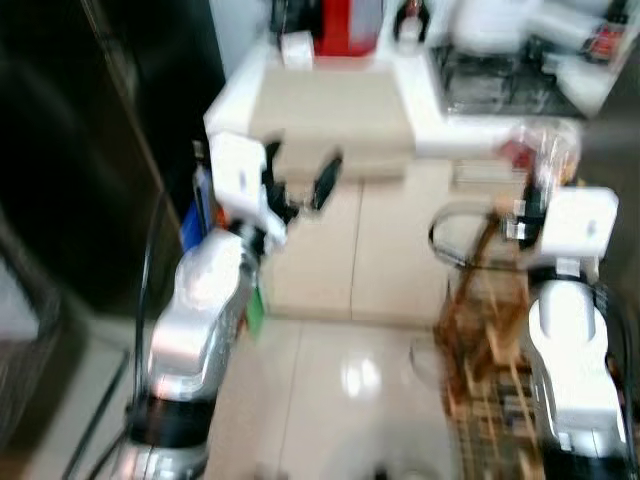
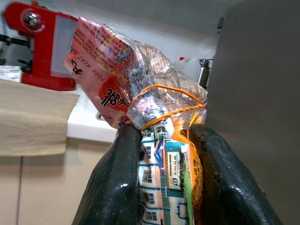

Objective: Restocking fridge

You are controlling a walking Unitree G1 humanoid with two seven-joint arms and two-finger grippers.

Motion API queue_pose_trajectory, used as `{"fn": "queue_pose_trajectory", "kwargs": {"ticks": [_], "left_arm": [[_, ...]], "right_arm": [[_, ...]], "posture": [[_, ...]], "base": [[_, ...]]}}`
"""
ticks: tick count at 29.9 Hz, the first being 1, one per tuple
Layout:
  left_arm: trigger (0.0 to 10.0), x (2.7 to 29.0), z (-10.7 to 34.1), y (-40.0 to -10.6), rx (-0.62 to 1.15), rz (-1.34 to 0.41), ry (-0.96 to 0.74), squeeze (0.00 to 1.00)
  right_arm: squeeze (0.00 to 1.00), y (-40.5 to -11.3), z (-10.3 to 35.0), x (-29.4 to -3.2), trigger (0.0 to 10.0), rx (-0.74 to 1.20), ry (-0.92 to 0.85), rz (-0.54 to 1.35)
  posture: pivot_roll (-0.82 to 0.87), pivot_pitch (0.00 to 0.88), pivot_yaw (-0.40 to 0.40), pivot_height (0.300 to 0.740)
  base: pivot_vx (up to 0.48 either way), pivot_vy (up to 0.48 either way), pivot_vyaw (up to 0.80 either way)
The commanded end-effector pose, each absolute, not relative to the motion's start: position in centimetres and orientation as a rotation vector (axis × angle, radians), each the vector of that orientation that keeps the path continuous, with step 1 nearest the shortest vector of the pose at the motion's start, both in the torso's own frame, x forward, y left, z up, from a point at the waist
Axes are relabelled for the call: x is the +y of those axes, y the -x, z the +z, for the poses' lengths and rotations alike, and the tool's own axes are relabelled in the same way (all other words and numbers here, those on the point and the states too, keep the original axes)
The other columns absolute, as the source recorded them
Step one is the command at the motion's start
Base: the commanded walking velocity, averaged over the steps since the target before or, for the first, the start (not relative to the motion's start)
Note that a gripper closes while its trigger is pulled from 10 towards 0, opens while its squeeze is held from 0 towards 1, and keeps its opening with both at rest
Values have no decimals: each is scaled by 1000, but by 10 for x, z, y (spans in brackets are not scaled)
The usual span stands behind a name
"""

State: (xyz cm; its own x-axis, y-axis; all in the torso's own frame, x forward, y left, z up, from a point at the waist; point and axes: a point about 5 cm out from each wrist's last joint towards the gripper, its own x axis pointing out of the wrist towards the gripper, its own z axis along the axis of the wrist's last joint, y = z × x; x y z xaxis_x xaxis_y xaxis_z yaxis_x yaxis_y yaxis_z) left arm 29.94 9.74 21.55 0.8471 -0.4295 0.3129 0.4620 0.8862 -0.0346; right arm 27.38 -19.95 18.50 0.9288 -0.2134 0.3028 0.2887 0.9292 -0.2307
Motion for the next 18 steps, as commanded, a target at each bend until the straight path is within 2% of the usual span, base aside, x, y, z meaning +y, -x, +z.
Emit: {"fn": "queue_pose_trajectory", "kwargs": {"ticks": [1,7,18], "left_arm": [[10000,96,218,-300,-313,-472,108,0],[10000,96,217,-300,-314,-473,104,0],[10000,94,218,-297,-326,-502,136,0]], "right_arm": [[106,-275,191,-198,0,-309,280,-249],[110,-275,188,-199,0,-301,286,-242],[106,-272,180,-200,0,-276,294,-233]], "posture": [[-126,0,67,740],[-129,0,69,740],[-133,0,75,740]], "base": [[-382,-289,0],[-351,-286,0],[0,0,0]]}}
